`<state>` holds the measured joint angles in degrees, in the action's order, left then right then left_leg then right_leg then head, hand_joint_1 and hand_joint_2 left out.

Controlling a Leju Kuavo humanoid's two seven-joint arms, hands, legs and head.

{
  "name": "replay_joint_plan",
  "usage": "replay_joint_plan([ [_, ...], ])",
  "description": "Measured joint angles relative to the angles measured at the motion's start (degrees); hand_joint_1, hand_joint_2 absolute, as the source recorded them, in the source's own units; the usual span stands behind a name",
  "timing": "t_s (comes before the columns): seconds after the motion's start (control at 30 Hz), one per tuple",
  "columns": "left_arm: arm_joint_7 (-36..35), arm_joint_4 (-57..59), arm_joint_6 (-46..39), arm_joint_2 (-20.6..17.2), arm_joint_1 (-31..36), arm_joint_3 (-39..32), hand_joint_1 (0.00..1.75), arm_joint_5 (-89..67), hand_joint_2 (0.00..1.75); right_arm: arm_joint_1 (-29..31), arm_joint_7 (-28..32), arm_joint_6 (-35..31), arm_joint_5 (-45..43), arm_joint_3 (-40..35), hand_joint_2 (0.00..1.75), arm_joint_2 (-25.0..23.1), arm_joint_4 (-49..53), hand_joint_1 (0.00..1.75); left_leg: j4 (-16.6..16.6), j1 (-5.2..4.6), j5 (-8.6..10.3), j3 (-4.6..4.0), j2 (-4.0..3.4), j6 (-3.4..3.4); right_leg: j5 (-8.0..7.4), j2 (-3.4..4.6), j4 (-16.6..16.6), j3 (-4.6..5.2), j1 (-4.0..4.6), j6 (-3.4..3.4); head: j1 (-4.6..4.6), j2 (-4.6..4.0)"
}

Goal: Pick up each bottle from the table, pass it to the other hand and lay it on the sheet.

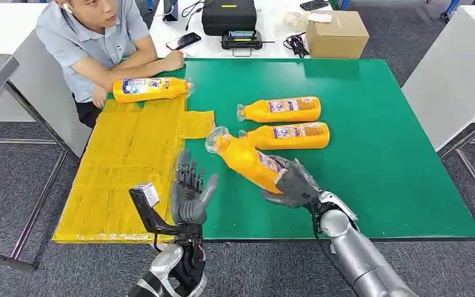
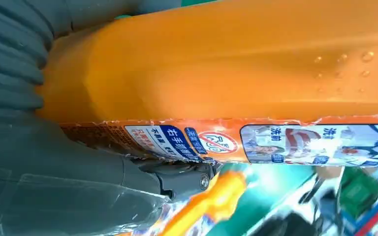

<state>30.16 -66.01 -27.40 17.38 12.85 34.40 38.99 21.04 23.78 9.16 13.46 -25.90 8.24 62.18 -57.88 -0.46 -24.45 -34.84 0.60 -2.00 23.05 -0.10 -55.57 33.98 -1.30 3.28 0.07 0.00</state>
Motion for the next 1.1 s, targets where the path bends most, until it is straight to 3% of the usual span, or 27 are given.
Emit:
replay_joint_plan([
  [0.13,1.4,-0.7,2.1,-0.6,-0.1,1.3,0.0,-1.7,1.75,0.0,0.2,5.7,-3.3,-0.2,1.75,-0.4,0.0,1.75,0.0,0.01,0.0,0.0,0.0,0.0,0.0,0.0,0.0,0.02,0.01,0.0,0.0,0.0],
  [0.3,0.7,-0.6,3.9,-1.0,0.2,2.6,0.0,-2.6,1.75,0.4,1.2,8.0,-3.7,-1.8,1.75,-0.4,-0.8,1.75,0.0,0.02,0.0,0.0,-0.02,0.01,0.0,0.01,0.0,0.02,0.02,0.0,0.0,0.0],
  [0.57,0.5,0.9,5.3,-1.0,1.0,2.8,0.0,-3.2,1.75,2.1,1.4,9.7,-3.9,-4.9,1.75,-0.6,-2.1,1.75,0.0,0.02,0.0,-0.02,-0.02,0.0,0.0,0.01,0.0,0.02,0.01,0.0,0.02,0.0],
  [1.07,2.8,15.4,0.5,0.7,7.2,2.6,0.0,-7.9,1.75,5.0,1.1,9.3,-5.6,-10.3,1.75,-1.2,-4.2,1.75,0.0,0.02,0.01,-0.05,0.01,0.01,0.0,0.0,0.0,0.05,0.01,0.0,0.0,0.0],
  [1.1,2.9,15.8,0.5,0.9,7.3,2.5,1.61,-8.0,1.75,5.0,1.1,9.3,-5.8,-10.4,1.75,-1.3,-4.3,1.75,0.0,0.02,0.01,-0.05,0.0,0.01,0.0,0.0,0.0,0.06,0.01,0.0,0.0,0.0],
])
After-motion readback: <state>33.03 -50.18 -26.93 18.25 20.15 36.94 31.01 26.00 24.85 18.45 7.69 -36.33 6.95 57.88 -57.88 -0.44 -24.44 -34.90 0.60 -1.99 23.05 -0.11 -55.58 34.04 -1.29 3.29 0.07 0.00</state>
